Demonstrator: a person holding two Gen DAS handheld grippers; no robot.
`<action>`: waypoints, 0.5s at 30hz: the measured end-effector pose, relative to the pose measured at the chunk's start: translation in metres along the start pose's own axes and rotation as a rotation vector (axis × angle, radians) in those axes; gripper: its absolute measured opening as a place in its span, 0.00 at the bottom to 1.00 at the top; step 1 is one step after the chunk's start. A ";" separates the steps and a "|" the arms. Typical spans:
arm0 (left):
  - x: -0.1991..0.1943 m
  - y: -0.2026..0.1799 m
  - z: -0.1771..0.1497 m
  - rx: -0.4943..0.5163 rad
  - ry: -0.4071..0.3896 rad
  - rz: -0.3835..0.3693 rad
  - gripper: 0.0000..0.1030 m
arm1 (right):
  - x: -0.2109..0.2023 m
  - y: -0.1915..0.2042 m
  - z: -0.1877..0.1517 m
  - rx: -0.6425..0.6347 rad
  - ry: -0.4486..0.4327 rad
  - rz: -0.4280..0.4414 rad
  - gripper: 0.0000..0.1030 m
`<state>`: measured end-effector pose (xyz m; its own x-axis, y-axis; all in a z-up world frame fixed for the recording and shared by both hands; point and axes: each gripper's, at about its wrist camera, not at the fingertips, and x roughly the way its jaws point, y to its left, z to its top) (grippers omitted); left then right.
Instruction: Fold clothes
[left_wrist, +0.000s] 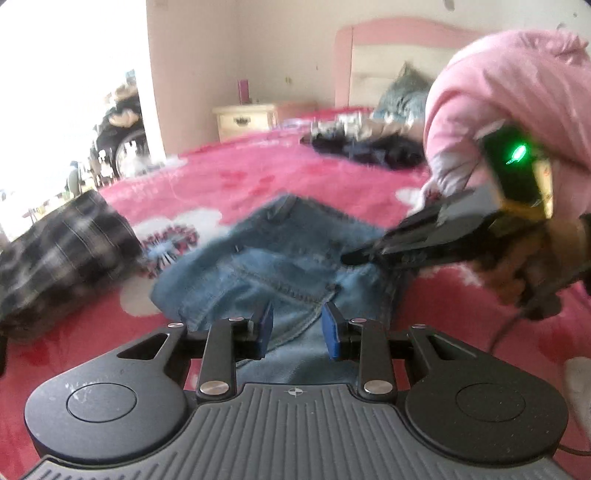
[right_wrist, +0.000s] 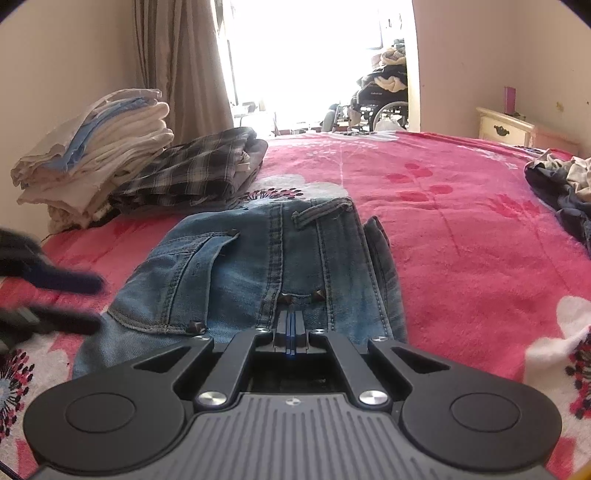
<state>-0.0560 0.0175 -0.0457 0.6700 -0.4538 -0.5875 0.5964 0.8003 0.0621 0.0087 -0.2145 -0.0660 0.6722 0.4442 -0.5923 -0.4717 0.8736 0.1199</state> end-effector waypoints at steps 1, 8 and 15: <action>0.008 0.000 -0.003 -0.002 0.017 -0.005 0.29 | -0.004 0.001 0.007 -0.003 -0.012 -0.001 0.02; 0.023 -0.004 -0.011 -0.036 0.057 -0.035 0.29 | 0.016 0.012 0.062 -0.100 -0.102 0.009 0.02; 0.023 -0.007 -0.015 -0.025 0.049 -0.031 0.29 | 0.081 -0.013 0.050 -0.068 0.021 -0.062 0.00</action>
<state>-0.0511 0.0077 -0.0719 0.6286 -0.4596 -0.6274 0.6052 0.7957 0.0235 0.0982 -0.1797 -0.0757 0.6893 0.3850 -0.6137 -0.4678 0.8834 0.0288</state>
